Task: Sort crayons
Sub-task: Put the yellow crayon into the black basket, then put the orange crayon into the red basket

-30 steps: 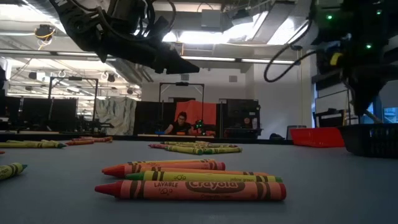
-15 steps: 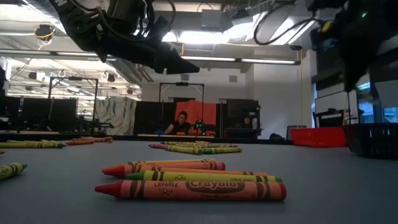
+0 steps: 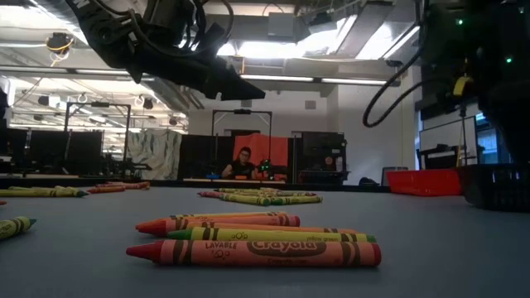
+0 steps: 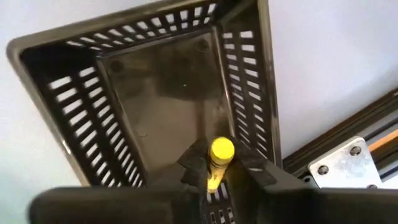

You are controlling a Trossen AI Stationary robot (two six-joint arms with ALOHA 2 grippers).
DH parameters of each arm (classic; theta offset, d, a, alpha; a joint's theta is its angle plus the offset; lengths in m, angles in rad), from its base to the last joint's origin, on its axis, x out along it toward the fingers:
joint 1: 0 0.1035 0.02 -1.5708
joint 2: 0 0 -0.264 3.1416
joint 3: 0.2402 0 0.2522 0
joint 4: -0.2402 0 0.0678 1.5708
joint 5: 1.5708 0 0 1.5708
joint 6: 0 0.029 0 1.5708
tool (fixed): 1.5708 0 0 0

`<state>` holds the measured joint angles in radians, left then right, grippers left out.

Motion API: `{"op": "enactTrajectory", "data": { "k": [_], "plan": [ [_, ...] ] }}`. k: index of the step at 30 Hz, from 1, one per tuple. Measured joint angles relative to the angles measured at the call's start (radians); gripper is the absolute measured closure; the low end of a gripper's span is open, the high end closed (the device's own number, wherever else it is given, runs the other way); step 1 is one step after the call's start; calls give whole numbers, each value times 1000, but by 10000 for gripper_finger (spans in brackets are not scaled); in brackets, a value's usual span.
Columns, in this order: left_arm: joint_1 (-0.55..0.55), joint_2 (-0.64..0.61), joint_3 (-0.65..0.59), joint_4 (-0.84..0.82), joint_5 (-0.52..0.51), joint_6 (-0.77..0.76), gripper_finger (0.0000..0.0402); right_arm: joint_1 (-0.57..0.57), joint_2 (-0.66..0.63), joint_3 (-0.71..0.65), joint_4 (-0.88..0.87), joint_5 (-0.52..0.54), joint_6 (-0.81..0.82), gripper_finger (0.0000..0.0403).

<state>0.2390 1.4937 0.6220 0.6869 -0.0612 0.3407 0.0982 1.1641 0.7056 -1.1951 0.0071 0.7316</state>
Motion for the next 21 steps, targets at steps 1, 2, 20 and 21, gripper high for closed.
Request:
{"op": "enactTrajectory", "data": {
  "k": [1, 2, 20, 21],
  "plan": [
    [0, 0, 0, 0, 0, -2, 274, 0, 0, -3, 2, 0, 3, 335],
    [0, 0, 0, 0, 0, -9, 274, 0, -1, -3, 1, 0, 2, 322],
    [0, 0, 1, -56, -5, -92, 274, -159, 2, 188, 542, 289, -362, 202],
    [0, 0, 1, -67, -12, -100, 274, -172, 10, 172, 617, 289, -393, 203]
  ]
}}
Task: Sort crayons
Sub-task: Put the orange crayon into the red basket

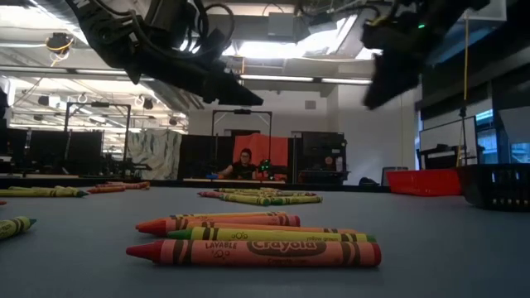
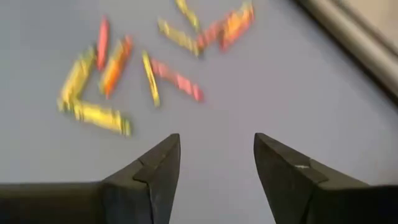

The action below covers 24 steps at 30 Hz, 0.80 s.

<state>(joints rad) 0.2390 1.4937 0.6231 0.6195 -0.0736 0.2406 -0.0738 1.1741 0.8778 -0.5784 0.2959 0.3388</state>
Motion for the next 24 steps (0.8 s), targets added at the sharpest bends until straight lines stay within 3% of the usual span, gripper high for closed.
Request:
{"op": "enactTrajectory", "data": {
  "k": [9, 15, 24],
  "plan": [
    [3, 0, 0, -70, -90, -4, 274, -124, 211, -63, 406, -5, -171, 205],
    [18, 0, 0, -122, -101, -4, 274, -172, 395, -59, 653, -88, -246, 205],
    [40, -20, 0, -145, -102, 22, 274, -218, 592, 74, 710, -138, -241, 205]
  ]
}}
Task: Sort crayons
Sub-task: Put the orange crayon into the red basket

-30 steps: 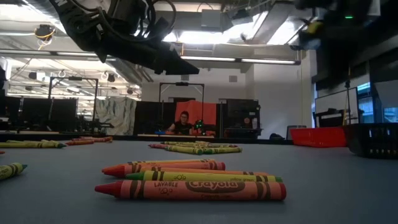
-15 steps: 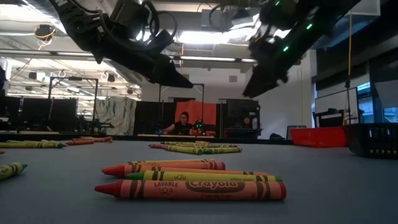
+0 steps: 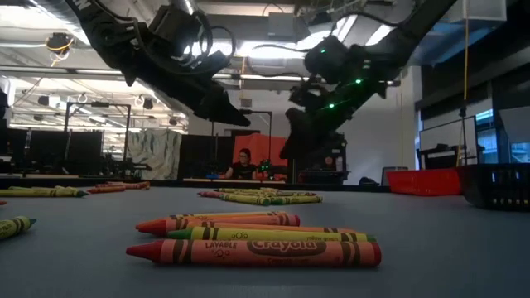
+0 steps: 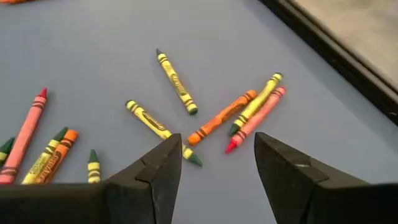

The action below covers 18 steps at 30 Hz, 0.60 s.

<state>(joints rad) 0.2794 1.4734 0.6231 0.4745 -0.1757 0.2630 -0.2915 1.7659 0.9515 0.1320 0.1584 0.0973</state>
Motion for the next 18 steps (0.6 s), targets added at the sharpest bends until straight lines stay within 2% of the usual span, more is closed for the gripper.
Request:
{"op": "enactTrajectory", "data": {
  "k": [8, 18],
  "plan": [
    [0, -114, 0, -83, 0, 27, 274, -6, 153, 190, -133, -29, 35, 205],
    [0, -189, -2, -219, 1, 0, 274, -12, 301, 334, -237, 50, 112, 205]
  ]
}}
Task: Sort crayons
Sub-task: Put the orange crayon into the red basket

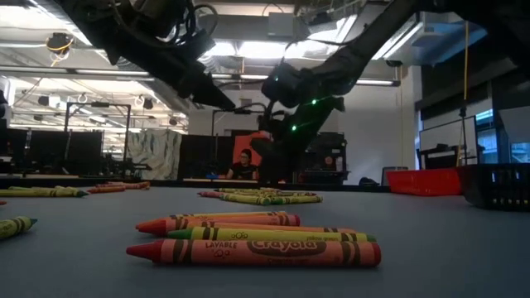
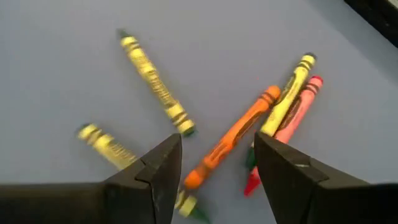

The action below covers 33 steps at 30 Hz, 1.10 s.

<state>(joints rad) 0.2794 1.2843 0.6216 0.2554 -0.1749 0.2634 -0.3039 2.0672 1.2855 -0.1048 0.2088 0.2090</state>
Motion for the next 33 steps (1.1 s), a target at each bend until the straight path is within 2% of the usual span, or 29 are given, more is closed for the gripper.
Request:
{"op": "enactTrajectory", "data": {
  "k": [13, 18, 25, 33],
  "plan": [
    [0, -2, 0, 6, 0, -1, 274, -11, 10, -2, -8, -10, 18, 205],
    [0, -2, 0, 6, 0, -2, 274, -11, 3, -2, -1, 28, -5, 205],
    [0, -2, 0, 6, 0, -2, 274, -1, -4, 16, -5, -50, -7, 205],
    [-1, -2, 0, 6, 5, -10, 274, 2, 19, 7, -33, -18, 27, 205]
  ]
}}
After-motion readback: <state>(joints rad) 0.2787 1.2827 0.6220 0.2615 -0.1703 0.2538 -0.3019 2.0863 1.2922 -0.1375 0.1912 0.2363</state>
